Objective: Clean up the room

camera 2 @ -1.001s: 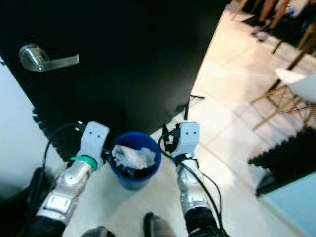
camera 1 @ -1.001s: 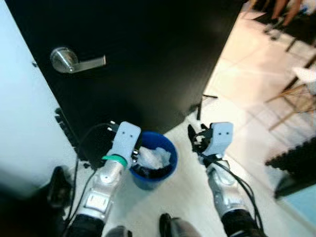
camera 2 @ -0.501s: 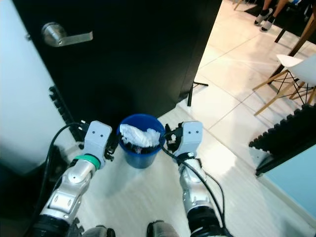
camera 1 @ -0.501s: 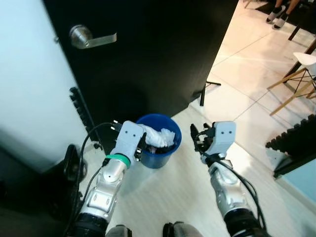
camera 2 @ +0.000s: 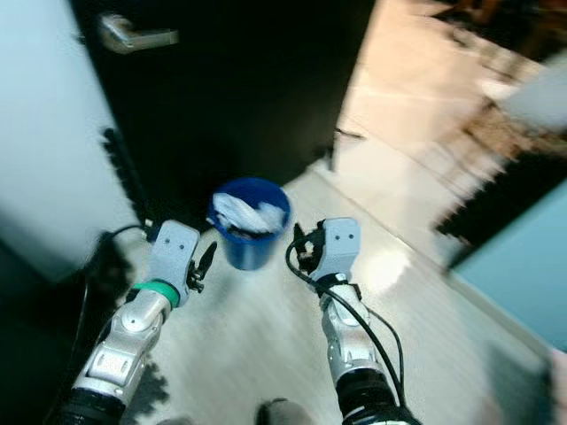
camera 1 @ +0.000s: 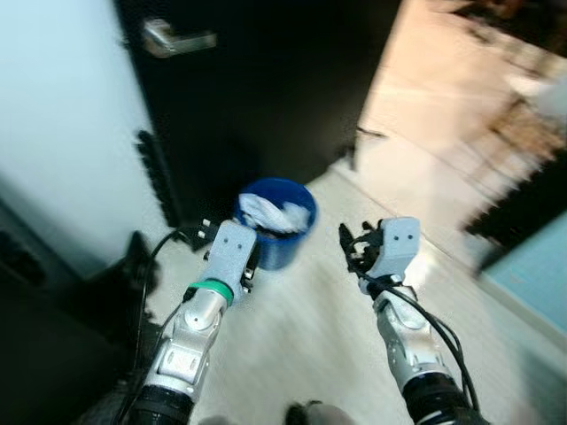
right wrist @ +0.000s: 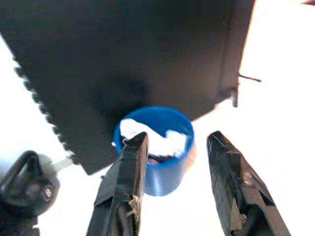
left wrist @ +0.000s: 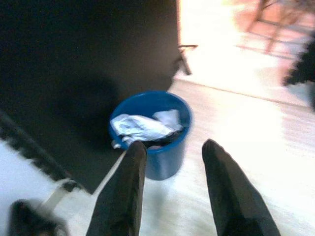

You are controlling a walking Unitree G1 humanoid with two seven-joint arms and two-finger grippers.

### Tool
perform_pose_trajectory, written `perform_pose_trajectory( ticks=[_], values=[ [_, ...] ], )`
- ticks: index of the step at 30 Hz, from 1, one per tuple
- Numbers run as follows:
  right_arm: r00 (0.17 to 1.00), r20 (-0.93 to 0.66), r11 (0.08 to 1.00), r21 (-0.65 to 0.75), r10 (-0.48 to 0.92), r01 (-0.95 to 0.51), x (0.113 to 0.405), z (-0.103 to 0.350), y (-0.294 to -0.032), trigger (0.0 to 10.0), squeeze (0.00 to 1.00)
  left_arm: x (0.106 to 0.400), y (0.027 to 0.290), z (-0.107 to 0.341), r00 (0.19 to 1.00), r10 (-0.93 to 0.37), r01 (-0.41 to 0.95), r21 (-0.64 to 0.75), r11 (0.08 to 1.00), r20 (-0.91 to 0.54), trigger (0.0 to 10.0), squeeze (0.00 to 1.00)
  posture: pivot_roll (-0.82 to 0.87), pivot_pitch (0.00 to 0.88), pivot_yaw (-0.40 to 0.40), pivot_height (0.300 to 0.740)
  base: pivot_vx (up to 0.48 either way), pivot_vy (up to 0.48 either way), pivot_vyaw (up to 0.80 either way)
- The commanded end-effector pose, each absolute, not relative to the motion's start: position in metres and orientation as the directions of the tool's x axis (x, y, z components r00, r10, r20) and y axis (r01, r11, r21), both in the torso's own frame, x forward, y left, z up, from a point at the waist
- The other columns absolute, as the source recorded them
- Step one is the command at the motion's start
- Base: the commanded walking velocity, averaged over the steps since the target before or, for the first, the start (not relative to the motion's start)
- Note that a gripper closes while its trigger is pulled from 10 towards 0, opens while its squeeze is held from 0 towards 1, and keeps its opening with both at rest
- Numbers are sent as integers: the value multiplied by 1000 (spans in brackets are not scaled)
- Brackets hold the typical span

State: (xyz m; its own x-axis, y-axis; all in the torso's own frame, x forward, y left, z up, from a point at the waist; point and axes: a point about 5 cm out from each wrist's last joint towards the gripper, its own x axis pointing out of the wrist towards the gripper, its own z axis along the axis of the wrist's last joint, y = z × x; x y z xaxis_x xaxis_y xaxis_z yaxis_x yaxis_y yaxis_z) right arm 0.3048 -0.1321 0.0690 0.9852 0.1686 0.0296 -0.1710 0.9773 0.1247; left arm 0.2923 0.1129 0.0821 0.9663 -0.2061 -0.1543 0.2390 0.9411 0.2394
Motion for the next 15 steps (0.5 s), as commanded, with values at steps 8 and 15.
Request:
perform_pose_trajectory(
  ticks=[8, 15],
  values=[
    [986, 10, 976, 143, 168, -167, 303, 64, -130, 10000, 0, 292, 114, 81, 968, -190, 225, 240, 944, -161, 10000, 0, 55, 0, 22, 731, 0, 0, -788],
    [986, 14, 975, 147, 166, -167, 304, 65, -130, 10000, 0, 296, 114, 88, 975, -183, 210, 252, 945, -126, 10000, 0, 55, 0, 25, 731, 0, 0, -788]
  ],
)
